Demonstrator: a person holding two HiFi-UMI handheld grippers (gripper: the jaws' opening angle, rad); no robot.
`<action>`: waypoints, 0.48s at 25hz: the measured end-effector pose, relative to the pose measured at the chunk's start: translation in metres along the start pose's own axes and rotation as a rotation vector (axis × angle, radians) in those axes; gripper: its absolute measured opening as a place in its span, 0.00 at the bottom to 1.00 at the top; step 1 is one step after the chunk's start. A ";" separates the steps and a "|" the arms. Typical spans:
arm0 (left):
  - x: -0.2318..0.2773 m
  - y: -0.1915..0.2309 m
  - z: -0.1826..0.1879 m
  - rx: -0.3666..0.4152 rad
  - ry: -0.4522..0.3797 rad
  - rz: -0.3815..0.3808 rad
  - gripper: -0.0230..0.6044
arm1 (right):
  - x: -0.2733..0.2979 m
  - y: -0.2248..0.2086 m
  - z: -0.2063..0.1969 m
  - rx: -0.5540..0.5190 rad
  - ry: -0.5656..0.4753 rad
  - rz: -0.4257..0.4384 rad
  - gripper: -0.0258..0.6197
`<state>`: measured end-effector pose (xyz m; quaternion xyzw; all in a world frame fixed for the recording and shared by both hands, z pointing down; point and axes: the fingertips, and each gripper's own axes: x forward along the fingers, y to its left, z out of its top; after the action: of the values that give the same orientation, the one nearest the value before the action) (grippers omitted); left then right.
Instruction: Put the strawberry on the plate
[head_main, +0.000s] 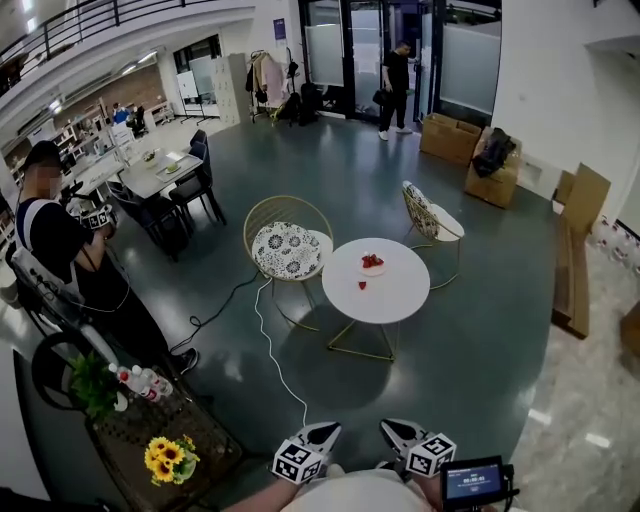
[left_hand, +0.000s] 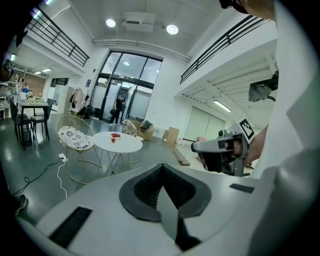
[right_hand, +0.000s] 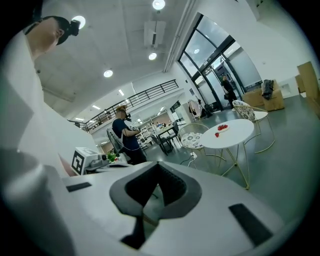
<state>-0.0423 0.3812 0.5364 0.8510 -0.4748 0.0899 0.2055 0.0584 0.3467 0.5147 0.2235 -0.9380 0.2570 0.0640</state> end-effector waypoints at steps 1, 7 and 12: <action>-0.001 0.000 -0.002 0.001 0.004 -0.002 0.05 | 0.000 0.000 0.000 0.004 -0.004 -0.002 0.05; -0.006 -0.001 -0.012 0.011 0.024 -0.018 0.05 | 0.003 0.008 -0.007 0.013 -0.008 -0.011 0.05; -0.011 0.006 -0.012 0.020 0.016 -0.019 0.05 | 0.006 0.011 -0.011 0.004 -0.007 -0.025 0.05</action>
<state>-0.0525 0.3927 0.5451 0.8568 -0.4639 0.0995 0.2019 0.0478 0.3588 0.5206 0.2360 -0.9350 0.2571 0.0633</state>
